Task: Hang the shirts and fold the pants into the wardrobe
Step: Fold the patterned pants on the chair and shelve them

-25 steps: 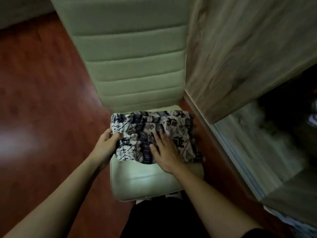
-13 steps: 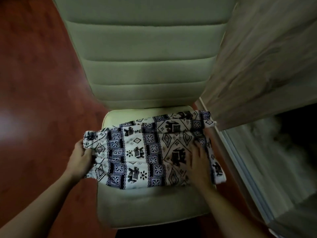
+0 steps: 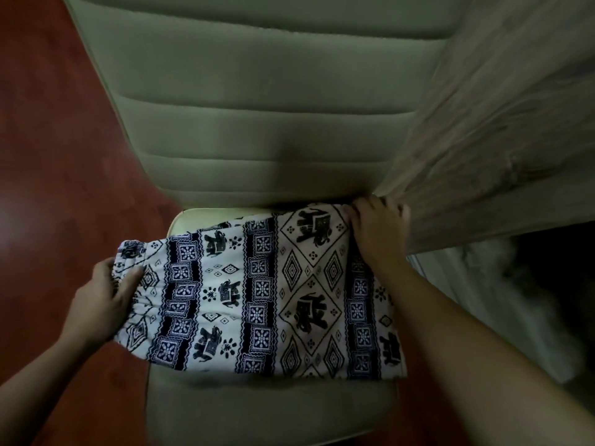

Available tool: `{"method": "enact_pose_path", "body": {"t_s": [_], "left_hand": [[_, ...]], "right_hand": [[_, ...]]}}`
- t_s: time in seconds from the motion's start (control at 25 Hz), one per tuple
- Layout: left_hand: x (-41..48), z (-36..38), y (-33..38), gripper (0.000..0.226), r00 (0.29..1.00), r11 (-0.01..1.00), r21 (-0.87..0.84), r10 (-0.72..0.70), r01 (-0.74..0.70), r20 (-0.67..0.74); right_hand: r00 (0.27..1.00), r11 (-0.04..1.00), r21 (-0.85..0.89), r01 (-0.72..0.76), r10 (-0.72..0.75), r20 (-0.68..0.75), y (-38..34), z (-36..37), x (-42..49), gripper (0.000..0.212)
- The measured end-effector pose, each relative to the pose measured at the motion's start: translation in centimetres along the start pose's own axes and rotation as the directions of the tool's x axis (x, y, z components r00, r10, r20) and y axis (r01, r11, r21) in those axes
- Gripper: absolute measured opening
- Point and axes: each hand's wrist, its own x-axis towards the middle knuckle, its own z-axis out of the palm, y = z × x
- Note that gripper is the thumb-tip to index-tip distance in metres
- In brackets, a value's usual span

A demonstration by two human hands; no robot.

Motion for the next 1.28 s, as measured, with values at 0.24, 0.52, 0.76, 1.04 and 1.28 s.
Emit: {"method": "enact_pose_path", "body": {"t_s": [0.24, 0.52, 0.76, 1.04, 1.28], "left_hand": [[0.8, 1.0, -0.2, 0.069, 0.999, 0.998, -0.046, -0.039, 0.04, 0.024], [0.9, 0.6, -0.9, 0.066, 0.999, 0.998, 0.047, 0.028, -0.029, 0.02], [0.2, -1.5, -4.0, 0.106, 0.961, 0.898, -0.403, -0.068, 0.176, 0.269], [-2.5, -2.3, -2.8, 0.075, 0.983, 0.813, -0.574, -0.168, 0.095, -0.075], [-9.4, 3.3, 7.5, 0.077, 0.862, 0.88, -0.184, 0.353, -0.438, -0.364]], "right_hand": [[0.984, 0.973, 0.207, 0.105, -0.072, -0.161, -3.1, 2.7, -6.1, 0.028], [0.913, 0.963, 0.196, 0.186, -0.243, 0.329, -8.0, 6.6, -14.1, 0.072], [0.839, 0.896, 0.237, 0.376, -0.437, 0.324, -10.5, 4.5, -13.1, 0.066], [0.755, 0.892, 0.368, 0.262, -0.427, 0.498, -13.4, 4.8, -13.9, 0.064], [0.758, 0.12, 0.778, -0.616, -0.178, 0.628, -12.6, 1.2, -10.4, 0.067]]}}
